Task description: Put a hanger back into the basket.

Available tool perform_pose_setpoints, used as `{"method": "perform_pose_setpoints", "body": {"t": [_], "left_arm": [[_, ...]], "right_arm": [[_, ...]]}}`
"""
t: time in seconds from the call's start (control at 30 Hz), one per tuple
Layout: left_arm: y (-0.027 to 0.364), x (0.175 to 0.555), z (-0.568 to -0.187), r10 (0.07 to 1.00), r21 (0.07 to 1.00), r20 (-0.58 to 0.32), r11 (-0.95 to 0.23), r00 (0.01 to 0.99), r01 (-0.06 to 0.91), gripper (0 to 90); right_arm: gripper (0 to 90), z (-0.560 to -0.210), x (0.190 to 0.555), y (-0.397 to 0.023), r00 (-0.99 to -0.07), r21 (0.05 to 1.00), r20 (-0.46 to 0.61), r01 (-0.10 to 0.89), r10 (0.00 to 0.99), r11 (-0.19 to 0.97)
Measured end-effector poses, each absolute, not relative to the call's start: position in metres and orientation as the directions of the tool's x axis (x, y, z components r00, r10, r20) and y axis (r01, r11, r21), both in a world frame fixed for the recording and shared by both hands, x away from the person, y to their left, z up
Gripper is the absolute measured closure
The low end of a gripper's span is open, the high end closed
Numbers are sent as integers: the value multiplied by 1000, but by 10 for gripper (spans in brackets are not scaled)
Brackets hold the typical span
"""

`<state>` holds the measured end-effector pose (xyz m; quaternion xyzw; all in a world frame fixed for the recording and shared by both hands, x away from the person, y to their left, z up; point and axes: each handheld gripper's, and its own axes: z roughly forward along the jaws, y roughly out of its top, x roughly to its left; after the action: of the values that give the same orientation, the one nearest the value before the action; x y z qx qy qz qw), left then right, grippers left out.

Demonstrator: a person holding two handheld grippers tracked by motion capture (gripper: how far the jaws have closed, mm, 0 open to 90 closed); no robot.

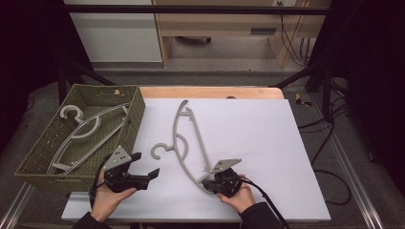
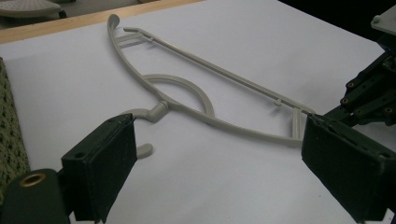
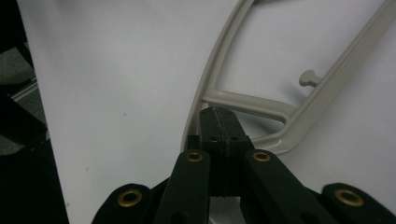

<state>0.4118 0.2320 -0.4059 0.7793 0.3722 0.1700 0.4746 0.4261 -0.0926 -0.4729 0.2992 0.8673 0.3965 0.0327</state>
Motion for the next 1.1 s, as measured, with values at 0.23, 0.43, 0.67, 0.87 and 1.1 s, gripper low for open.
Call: {"method": "perform_pose_setpoints", "body": {"t": [0.23, 0.43, 0.67, 0.87, 1.1], "left_arm": [[231, 415, -410, 743, 855, -93, -281, 663, 435, 101], [228, 416, -414, 747, 850, -99, -280, 657, 446, 106], [221, 420, -423, 761, 827, -93, -300, 642, 475, 119], [210, 430, -431, 781, 807, -107, -294, 616, 513, 142], [186, 445, -444, 804, 769, -82, -325, 589, 551, 175]], "right_arm": [[900, -475, 421, -70, -845, 729, 185, 461, 502, 506], [900, -477, 420, -54, -853, 742, 201, 453, 481, 494], [863, -475, 419, -49, -859, 758, 195, 439, 474, 483], [779, -458, 420, -83, -822, 798, 144, 426, 551, 426], [637, -445, 420, -132, -761, 834, 111, 421, 639, 357]]}}
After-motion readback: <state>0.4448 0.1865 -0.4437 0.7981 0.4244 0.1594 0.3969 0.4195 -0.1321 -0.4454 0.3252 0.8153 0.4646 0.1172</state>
